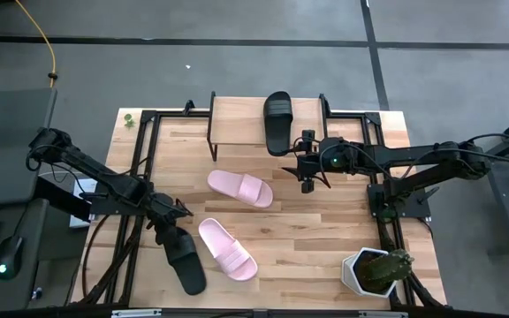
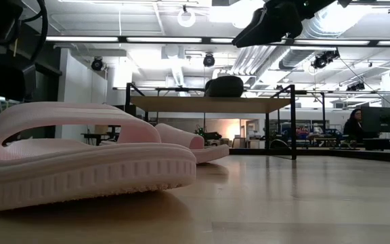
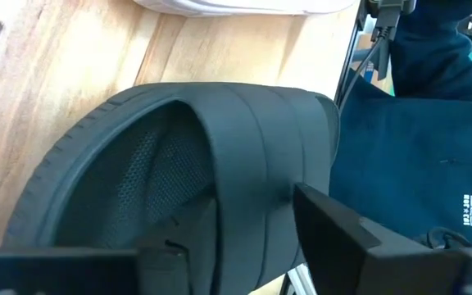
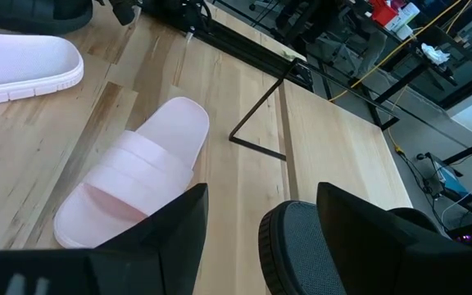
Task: Pick and place slides into the shelf
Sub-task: Put the black slipper on the shelf
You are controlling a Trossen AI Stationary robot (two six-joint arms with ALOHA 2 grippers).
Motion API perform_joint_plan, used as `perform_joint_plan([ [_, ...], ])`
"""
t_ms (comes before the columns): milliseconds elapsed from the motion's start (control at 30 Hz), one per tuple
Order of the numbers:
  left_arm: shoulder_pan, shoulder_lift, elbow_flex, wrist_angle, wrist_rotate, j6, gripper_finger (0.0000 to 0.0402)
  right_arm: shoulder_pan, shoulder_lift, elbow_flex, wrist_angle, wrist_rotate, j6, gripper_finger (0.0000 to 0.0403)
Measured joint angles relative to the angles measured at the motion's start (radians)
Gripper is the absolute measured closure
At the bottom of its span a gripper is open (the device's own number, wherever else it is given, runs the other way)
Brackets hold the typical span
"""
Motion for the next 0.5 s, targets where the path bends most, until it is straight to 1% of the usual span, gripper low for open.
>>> perform_joint_plan([
  [267,0.000,0.000,0.000,0.000,-0.001,0.003,0.0328,0.000,0.000,0.000,0.000,0.000,0.000,0.0182],
  [500,0.000,0.000,0.000,0.001,-0.015,0.026,0.0376,0.000,0.000,0.000,0.001,0.000,0.000,0.0182],
])
